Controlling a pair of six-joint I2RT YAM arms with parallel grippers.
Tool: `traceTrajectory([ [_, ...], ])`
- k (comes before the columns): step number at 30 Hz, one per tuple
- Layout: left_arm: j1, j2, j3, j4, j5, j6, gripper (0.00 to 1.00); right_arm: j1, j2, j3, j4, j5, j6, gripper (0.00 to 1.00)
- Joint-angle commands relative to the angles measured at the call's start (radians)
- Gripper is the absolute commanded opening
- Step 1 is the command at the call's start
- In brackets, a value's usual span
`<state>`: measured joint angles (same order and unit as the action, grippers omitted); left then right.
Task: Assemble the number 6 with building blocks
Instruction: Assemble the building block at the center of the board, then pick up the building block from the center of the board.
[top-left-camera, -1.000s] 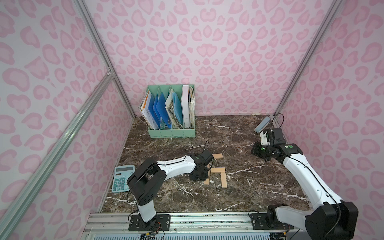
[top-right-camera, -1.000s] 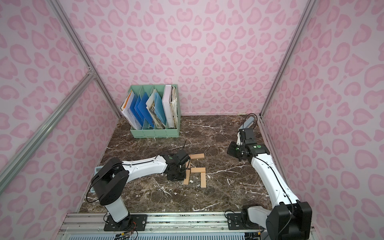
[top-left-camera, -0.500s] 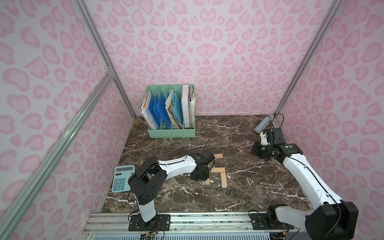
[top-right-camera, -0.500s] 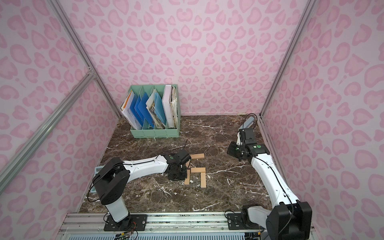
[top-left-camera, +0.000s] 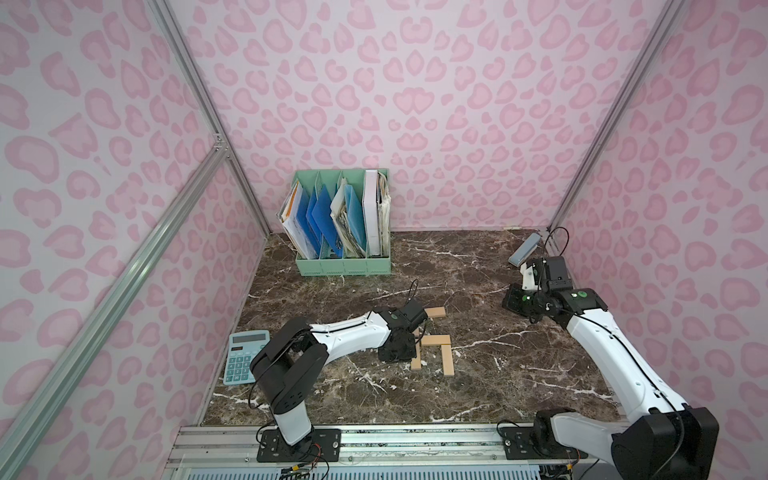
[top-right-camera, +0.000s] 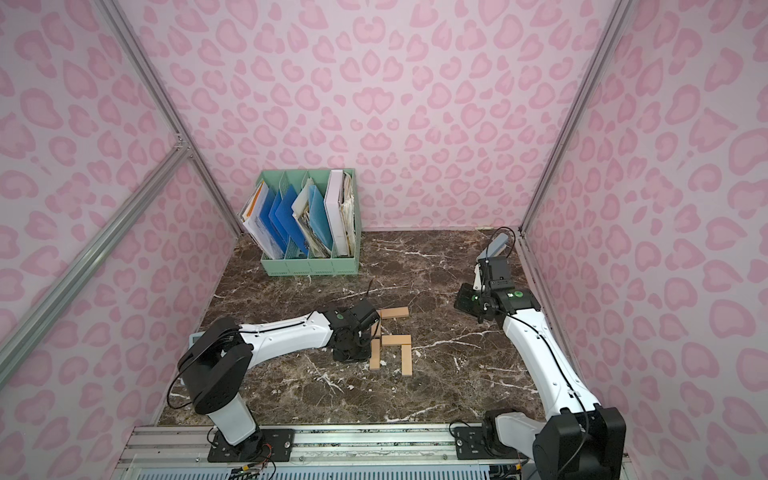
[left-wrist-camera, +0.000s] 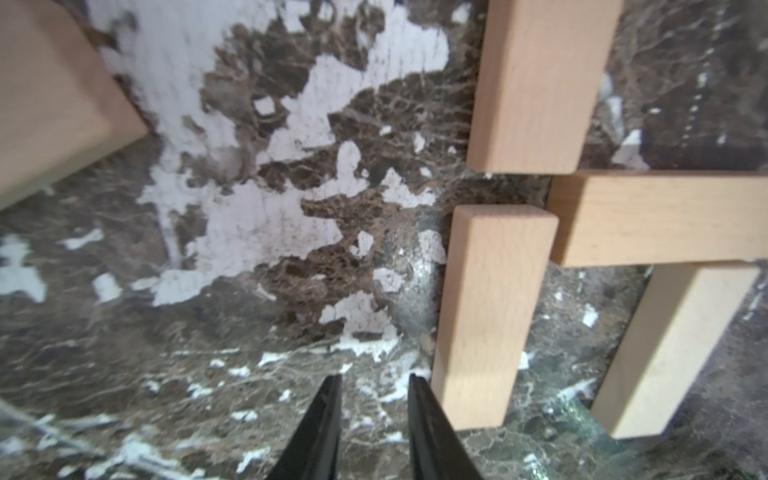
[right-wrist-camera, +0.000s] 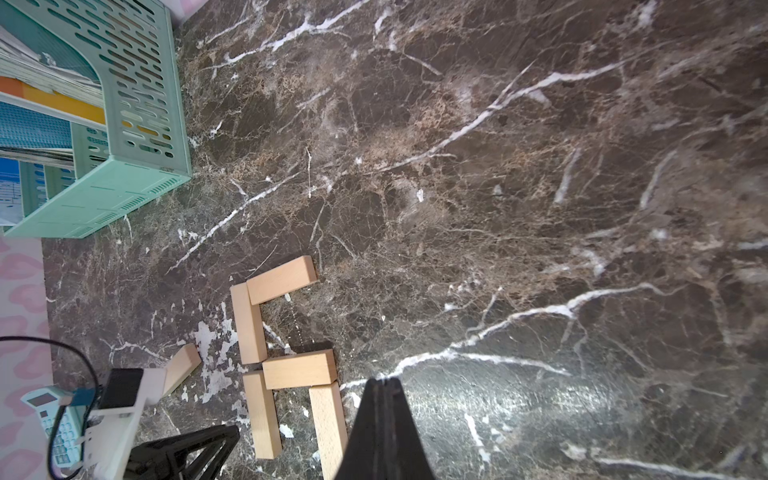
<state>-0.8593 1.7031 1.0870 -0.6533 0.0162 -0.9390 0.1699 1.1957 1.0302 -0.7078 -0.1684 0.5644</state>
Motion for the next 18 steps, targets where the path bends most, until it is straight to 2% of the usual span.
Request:
traceTrajectory([
  [1, 0.012, -0.078, 0.001, -0.061, -0.090, 0.043, 0.45, 0.000, -0.009, -0.007, 0.002, 0.001, -0.005, 0.05],
  [3, 0.038, -0.126, 0.031, -0.126, -0.186, 0.095, 0.53, 0.000, -0.017, -0.013, 0.006, 0.004, -0.004, 0.13],
  [4, 0.065, -0.142, 0.048, -0.149, -0.221, 0.160, 0.54, -0.002, -0.020, -0.017, 0.009, 0.003, -0.004, 0.17],
  [6, 0.147, -0.156, 0.065, -0.161, -0.227, 0.262, 0.56, -0.003, -0.024, -0.027, 0.018, -0.004, -0.002, 0.24],
  [9, 0.274, -0.187, 0.050, -0.037, -0.112, 0.532, 0.54, -0.003, -0.024, -0.036, 0.032, -0.016, 0.001, 0.34],
  [12, 0.326, -0.192, 0.015, 0.040, -0.030, 0.867, 0.52, -0.004, -0.026, -0.038, 0.046, -0.018, 0.010, 0.40],
  [14, 0.343, -0.178, 0.008, 0.035, -0.002, 1.008, 0.52, -0.004, -0.030, -0.038, 0.052, -0.022, 0.017, 0.42],
  [18, 0.382, -0.091, 0.058, -0.059, 0.181, 1.054, 0.53, -0.005, -0.035, -0.043, 0.058, -0.010, 0.022, 0.43],
])
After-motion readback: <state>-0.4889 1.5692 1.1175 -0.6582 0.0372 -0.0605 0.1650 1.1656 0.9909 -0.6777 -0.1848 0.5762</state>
